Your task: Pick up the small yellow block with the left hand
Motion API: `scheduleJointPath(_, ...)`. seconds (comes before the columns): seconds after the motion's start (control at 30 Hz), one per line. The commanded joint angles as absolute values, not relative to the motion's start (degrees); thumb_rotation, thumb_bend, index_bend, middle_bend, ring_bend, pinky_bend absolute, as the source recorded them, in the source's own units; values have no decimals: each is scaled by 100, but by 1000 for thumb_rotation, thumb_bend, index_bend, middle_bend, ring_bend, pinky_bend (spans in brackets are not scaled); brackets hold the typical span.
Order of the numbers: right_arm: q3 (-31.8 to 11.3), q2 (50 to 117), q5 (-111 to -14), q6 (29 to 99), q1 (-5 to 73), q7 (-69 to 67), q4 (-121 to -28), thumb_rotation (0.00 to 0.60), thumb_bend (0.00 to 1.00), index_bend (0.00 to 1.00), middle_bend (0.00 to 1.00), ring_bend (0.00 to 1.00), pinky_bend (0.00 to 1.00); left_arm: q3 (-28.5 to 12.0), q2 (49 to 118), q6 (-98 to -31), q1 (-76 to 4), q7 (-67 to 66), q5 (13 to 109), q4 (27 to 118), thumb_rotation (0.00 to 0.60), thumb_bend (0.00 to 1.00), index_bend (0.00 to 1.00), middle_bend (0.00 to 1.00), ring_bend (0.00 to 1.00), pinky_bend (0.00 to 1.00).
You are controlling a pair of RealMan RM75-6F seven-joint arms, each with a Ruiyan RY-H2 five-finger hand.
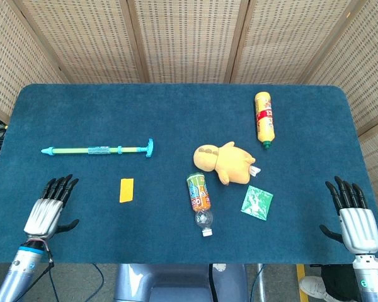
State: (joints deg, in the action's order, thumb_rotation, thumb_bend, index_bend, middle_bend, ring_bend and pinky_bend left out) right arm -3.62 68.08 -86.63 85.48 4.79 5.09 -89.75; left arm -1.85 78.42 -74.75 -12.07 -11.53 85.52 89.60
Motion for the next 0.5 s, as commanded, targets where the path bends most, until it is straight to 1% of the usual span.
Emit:
scheduleJointPath(0.03,-369,6795,-8651,8534,483,472,-8973,600,0,0,0,0,0,-303,8088,-7141,-1461,-1470,8332,9068,600,306,0,0,0,0)
scheduleJointPath(0.1,-373,6784,-8645,8525,486,440,-8971,600,0,0,0,0,0,-370,8241,-7022,-1566,-1633,8222,9063,600,307,0,0,0,0)
scheduleJointPath(0.17,-382,6761,-8627,8511,488,349,-8964,600,0,0,0,0,0,-498,8578,-6768,-1780,-1987,8003,8909,600,307,0,0,0,0)
scheduleJointPath(0.23,-390,6742,-8615,8500,491,284,-8952,600,0,0,0,0,0,-606,8796,-6655,-1898,-2268,7766,8821,600,307,0,0,0,0)
scheduleJointPath(0.5,-420,6681,-8548,8448,499,70,-8925,600,0,0,0,0,0,-818,9252,-6336,-2293,-3018,7217,8635,600,307,0,0,0,0)
